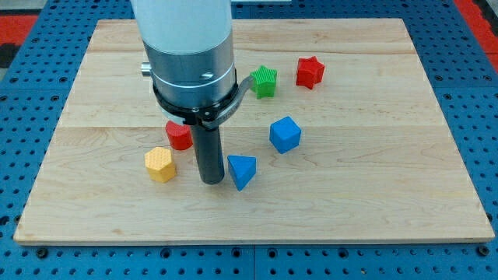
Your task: Push the blue cube towards the bottom right slightly
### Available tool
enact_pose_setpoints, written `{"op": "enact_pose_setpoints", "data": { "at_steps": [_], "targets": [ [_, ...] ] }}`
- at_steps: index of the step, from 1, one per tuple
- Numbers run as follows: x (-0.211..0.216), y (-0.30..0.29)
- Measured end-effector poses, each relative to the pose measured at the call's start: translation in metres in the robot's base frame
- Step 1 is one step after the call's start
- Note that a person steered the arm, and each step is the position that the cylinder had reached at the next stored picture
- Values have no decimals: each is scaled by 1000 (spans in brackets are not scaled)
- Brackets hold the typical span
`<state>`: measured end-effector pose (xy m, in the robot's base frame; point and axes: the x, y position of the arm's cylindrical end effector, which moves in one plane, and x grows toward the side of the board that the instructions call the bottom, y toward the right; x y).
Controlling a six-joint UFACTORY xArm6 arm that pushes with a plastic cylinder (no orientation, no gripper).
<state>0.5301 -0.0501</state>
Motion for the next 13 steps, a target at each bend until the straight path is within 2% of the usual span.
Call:
{"op": "enact_pose_setpoints", "data": {
  "at_steps": [10, 13],
  "targets": [
    [1, 40],
    [1, -30]
  ]
}}
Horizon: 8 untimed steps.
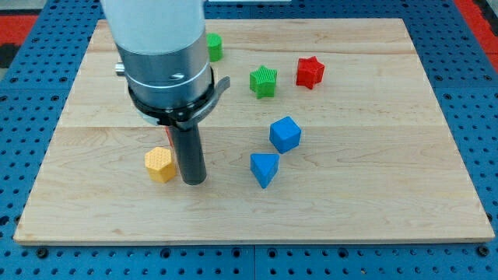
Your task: Push the blue cube towards the bottom right slightly
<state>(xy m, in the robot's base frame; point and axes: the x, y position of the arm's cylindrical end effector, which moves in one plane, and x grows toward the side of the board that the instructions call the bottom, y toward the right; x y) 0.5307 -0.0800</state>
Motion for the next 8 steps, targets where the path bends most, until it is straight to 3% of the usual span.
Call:
{"op": "enact_pose_setpoints", "data": {
  "at_steps": [4, 7, 8],
  "targets": [
    [-29, -11],
    [-34, -61],
    [-34, -5]
  ]
}}
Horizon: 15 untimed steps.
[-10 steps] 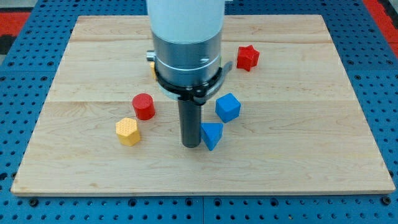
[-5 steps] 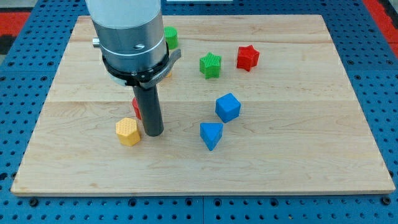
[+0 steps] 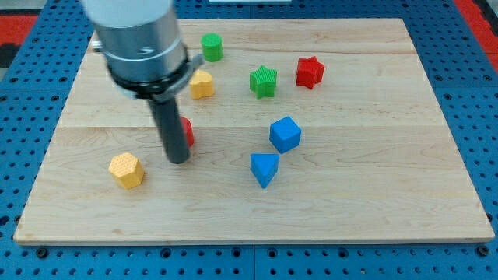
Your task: Push the blue cube towards the bottom right slightly
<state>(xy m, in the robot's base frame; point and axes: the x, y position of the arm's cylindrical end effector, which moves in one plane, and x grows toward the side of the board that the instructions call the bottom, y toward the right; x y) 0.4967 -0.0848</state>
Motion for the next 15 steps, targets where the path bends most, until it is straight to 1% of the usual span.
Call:
{"op": "enact_pose_setpoints", "data": {
  "at_steps": [1, 2, 5, 9, 11, 13, 15],
  "targets": [
    [0, 37],
    [-3, 44],
    [-22, 91],
    [-33, 91],
    [-33, 76],
    [-36, 81],
    [-46, 145]
  ]
}}
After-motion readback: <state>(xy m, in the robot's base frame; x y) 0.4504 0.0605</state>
